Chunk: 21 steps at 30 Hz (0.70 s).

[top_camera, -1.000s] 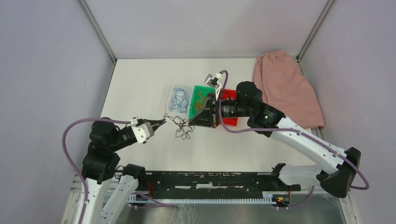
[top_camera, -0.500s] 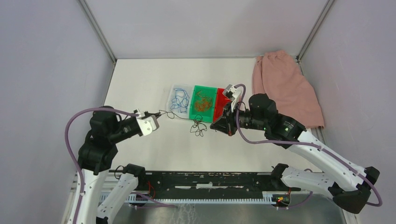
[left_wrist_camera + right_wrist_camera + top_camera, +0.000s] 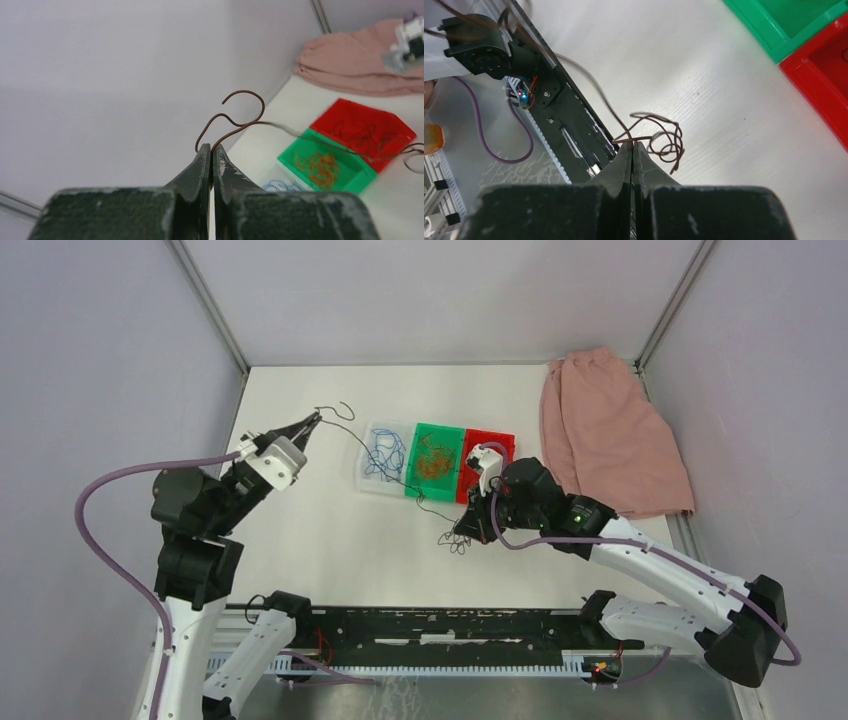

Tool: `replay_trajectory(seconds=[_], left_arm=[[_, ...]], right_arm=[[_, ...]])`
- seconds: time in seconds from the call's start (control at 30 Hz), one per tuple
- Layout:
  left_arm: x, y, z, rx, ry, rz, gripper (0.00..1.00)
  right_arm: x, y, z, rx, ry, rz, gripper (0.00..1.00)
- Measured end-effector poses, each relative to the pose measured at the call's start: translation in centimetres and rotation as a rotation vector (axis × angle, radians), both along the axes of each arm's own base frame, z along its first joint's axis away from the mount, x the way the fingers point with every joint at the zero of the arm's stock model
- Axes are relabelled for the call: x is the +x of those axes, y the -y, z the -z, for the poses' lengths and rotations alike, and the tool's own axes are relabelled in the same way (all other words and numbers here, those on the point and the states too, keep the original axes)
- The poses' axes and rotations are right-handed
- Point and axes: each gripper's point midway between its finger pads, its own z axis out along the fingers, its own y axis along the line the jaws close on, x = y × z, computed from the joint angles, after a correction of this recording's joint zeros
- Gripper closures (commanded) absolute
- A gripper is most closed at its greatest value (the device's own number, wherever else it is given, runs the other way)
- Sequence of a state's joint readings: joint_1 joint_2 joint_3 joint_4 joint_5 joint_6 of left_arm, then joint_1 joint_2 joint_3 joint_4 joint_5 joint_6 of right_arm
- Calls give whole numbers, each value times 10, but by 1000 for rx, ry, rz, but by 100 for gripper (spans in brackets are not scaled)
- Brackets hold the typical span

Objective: Untangle the cables

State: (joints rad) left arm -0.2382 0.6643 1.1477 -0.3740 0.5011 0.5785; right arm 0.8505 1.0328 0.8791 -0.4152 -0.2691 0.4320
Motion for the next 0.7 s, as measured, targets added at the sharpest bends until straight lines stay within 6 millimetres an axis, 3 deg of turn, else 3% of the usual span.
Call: replay_trajectory(seconds=[0.1,0.17,0.3,0.4,0.47,0.7], left_arm=[[-1,-4,-39,-81,98,-24,97],[-2,-7,-61,-130,157,-38,97],[-10,-5,-87,-181,206,-8,97],[-19,2,-95,-194,217,48,97],[-23,7,-95,-196,213,80,97],[-32,18,-87,-174,177,161,97]], right_arm=[[2,-3,19,-29,-43,8,90],[2,-5,33,-54,-70,8,67],[0,-9,45,-71,-108,5,51],[1,-15,37,-48,-105,-1,33],[6,-22,19,-8,-80,-9,24],[29,-61,-85,230,92,-54,19]])
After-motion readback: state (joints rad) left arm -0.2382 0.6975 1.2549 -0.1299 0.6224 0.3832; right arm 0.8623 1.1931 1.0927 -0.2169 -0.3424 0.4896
